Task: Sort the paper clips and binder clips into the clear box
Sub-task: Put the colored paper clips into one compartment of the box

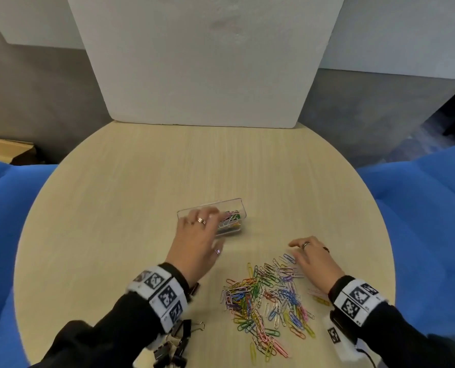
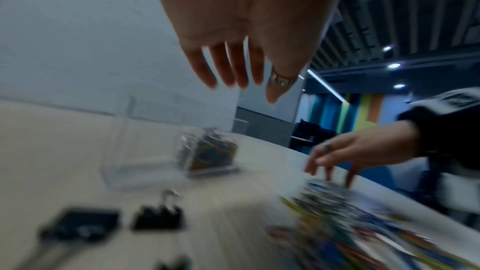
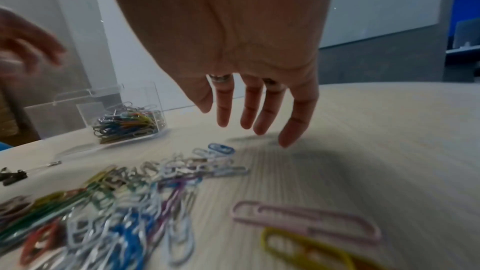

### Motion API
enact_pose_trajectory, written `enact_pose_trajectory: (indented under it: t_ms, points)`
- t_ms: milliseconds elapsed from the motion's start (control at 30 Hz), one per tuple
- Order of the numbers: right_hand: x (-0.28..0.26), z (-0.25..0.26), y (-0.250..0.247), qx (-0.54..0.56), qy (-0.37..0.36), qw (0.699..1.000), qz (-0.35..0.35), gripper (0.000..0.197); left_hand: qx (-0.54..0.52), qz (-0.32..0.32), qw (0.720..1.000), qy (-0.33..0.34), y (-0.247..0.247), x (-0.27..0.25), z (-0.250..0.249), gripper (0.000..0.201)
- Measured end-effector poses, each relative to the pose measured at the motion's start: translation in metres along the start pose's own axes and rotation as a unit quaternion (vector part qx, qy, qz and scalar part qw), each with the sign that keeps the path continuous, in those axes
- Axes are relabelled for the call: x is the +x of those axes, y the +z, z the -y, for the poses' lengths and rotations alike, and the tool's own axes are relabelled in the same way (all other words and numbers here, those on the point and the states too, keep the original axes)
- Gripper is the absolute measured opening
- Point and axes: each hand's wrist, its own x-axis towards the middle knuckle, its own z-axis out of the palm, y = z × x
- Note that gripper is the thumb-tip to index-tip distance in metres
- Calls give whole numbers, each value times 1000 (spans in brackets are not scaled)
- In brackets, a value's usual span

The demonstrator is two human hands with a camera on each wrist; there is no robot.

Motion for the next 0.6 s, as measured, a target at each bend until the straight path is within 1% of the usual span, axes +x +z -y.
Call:
enact_pose_trajectory:
  t_ms: [33,67,100,133,167,200,300,467,533,567,600]
  points:
    - [2,-4,4,-1,18,1000,17,26,-48,55,997,8,2,-9,-12,51]
    - [3,-5,8,5,25,999,28,26,-84,131,988,-12,7,-18,-22,50]
    - [1,-5,14,19,27,999,36,26,-110,225,967,-47,15,-28,-28,56]
    - [-1,-1,17,36,25,998,42,26,-119,301,943,-78,25,-37,-30,65]
    - [-5,4,22,54,21,997,47,26,-108,350,926,-96,34,-42,-31,72]
    - [-9,9,26,66,15,996,54,26,-94,375,917,-101,40,-44,-32,74]
    - [-19,23,39,82,-1,994,69,25,-83,385,913,-102,51,-41,-38,65]
    - [-29,41,52,70,-58,992,86,28,-145,346,918,-128,64,-28,-48,52]
    - [-31,43,50,75,-55,994,58,29,-173,332,918,-132,64,-24,-48,48]
    - [-31,43,49,60,-51,996,44,32,-187,319,920,-133,61,-22,-46,47]
    - [-33,44,47,23,-50,997,45,41,-198,303,922,-134,58,-20,-43,46]
